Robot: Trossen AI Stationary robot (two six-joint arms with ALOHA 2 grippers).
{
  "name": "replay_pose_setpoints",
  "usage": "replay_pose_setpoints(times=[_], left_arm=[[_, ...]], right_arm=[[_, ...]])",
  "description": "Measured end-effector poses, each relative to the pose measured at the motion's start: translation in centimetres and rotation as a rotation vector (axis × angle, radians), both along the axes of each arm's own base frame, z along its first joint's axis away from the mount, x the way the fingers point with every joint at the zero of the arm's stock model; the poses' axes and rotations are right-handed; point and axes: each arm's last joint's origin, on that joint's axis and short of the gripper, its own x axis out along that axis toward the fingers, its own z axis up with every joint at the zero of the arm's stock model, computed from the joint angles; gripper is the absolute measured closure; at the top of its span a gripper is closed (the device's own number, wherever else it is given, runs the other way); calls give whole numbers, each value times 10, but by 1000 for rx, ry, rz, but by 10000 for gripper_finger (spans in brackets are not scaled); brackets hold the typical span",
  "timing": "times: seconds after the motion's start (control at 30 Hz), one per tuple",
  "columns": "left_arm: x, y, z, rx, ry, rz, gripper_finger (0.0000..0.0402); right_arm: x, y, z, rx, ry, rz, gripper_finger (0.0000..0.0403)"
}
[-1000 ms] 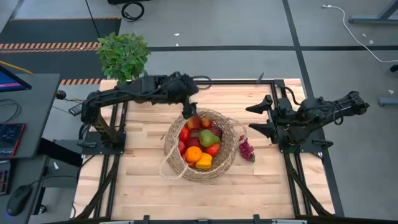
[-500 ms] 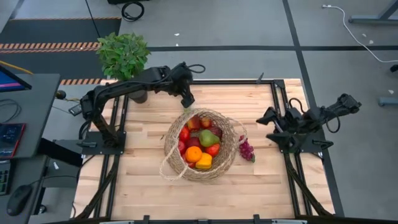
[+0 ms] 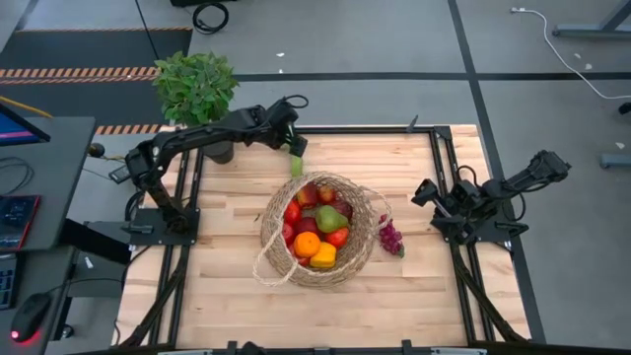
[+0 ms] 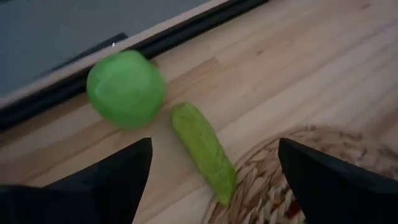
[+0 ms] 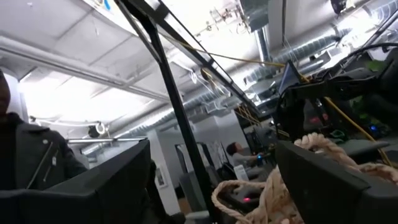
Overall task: Build produce basket
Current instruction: Put the cucumber into the woven basket
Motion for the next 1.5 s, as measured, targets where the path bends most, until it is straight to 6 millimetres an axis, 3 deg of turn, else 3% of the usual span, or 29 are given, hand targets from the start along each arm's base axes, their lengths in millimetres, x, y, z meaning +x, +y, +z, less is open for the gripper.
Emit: replay_pose_setpoints(times=[0.27, 0.47, 0.7, 1.0, 1.27, 1.5], left_arm=[[-2, 0, -28, -67, 2, 92, 47], [10, -1, -48, -105, -35, 125, 47], [27, -7, -73, -133, -18, 118, 47], [35, -9, -108, -199, 66, 162, 47], [37, -5, -125, -201, 109, 176, 48], [34, -3, -133, -217, 150, 174, 74]], right_arm=[[1, 0, -1, -2, 5, 4, 54], [-1, 0, -13, 6, -4, 44, 54], [-3, -4, -8, 19, -55, 1, 54], [-1, -5, -9, 26, -45, 13, 54], [2, -4, -10, 33, -27, 22, 54], [2, -4, -10, 33, -25, 23, 54]])
